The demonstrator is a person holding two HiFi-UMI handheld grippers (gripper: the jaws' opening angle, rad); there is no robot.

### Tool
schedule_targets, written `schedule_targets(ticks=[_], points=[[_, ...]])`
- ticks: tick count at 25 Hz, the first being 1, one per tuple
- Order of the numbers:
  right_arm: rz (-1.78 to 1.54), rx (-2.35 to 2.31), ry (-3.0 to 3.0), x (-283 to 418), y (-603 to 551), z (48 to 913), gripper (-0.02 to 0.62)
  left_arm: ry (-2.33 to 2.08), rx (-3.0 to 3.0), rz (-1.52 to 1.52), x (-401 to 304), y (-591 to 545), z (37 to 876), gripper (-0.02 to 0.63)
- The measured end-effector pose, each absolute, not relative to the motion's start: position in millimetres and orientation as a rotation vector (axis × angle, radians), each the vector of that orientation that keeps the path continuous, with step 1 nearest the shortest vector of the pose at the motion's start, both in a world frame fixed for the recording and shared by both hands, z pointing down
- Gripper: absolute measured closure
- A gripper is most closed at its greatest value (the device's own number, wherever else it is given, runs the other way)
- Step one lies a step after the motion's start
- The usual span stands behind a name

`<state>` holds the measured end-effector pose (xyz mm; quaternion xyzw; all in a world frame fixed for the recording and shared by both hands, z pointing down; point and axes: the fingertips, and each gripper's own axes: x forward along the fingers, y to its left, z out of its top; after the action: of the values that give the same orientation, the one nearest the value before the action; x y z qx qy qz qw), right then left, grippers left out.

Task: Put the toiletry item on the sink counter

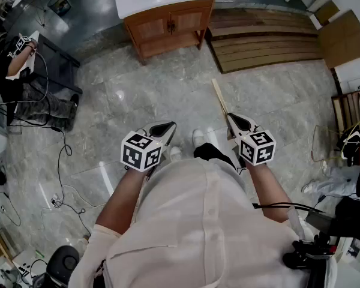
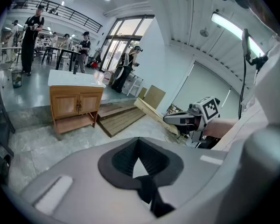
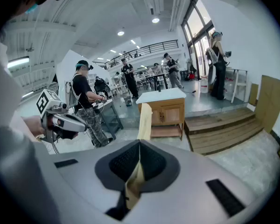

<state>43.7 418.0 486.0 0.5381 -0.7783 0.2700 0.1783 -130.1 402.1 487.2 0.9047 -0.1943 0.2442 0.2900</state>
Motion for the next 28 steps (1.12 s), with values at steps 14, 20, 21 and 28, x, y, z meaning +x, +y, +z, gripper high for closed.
schedule_targets(ticks=[14, 20, 21, 28], points=[[0.796, 1.416, -2.304, 123, 303, 491, 0.591, -0.624, 2.38, 0.708, -44, 305, 474, 0.6], [0.815, 1.376, -2.315, 142, 266, 512, 0.591, -0.659, 2.374, 0.692, -21, 273, 474, 0.6], [0.819, 1.382, -2.313, 144, 259, 515, 0.591, -0.66, 2.373, 0.693, -21, 268, 476, 0.6], [0.806, 1.435, -2.285, 145, 175, 520, 0.591, -0.632, 2.37, 0.669, -30, 191, 490, 0.6]])
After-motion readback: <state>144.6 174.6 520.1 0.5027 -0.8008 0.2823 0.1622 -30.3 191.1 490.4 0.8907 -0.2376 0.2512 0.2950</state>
